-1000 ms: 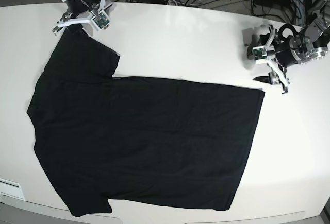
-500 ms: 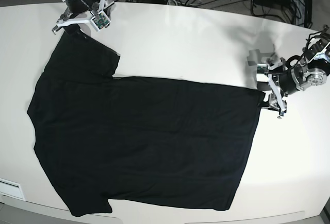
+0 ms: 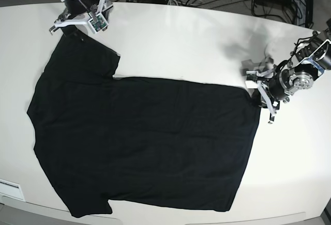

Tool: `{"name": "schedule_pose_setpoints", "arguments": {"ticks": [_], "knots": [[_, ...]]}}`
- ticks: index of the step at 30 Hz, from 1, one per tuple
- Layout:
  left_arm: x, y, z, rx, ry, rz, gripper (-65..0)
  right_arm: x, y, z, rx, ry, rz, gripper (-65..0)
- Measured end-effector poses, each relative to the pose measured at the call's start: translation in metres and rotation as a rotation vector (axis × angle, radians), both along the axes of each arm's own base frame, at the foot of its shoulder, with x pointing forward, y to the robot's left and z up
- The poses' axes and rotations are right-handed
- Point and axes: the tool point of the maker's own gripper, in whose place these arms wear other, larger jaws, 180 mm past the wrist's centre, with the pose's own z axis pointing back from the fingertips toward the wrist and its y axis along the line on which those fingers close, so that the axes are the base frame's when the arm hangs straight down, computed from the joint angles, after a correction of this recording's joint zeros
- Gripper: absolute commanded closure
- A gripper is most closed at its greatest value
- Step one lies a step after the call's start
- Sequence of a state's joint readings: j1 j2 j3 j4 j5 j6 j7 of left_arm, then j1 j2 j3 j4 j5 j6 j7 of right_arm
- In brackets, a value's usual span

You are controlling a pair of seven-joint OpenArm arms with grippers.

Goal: Fold the T-shirt properly
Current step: 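Move right gripper to the shoulder edge, left gripper to the hem corner, then close both grippers on the same long side edge of the black shirt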

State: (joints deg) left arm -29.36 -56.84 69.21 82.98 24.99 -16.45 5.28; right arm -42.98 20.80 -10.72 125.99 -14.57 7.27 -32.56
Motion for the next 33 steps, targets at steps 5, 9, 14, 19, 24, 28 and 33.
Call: {"name": "schedule_pose_setpoints", "arguments": {"ticks": [5,9,14,19,24,28,33], "knots": [[0.000,0.000,0.002,0.017,-0.012,0.019,0.0,0.002,-0.009,-0.001,-0.047,-0.003,0.011,-40.5],[-0.004,0.002,0.007,0.022,-0.015,0.010,0.0,0.000,-0.027,-0.011,-0.090,0.028,-0.008,-37.5],[-0.005,0.000,0.009,0.019,-0.020,0.004,0.0,-0.005,-0.041,-0.025,-0.120,0.072,0.011,-28.7],[-0.006,0.000,0.009,0.019,-0.019,0.004,0.0,0.008,-0.055,-0.029,-0.144,0.058,0.002,-30.6],[-0.006,0.001,0.009,0.021,-0.020,0.006,0.0,0.016,-0.059,-0.030,-0.137,0.057,0.000,0.0],[-0.003,-0.001,0.014,0.026,-0.062,0.024,0.0,0.018,-0.064,-0.022,-0.148,0.040,-0.059,0.0],[-0.021,-0.002,0.032,-0.003,-0.049,0.055,0.0,0.021,-0.053,0.016,-0.136,-0.049,-0.044,0.0]]}}
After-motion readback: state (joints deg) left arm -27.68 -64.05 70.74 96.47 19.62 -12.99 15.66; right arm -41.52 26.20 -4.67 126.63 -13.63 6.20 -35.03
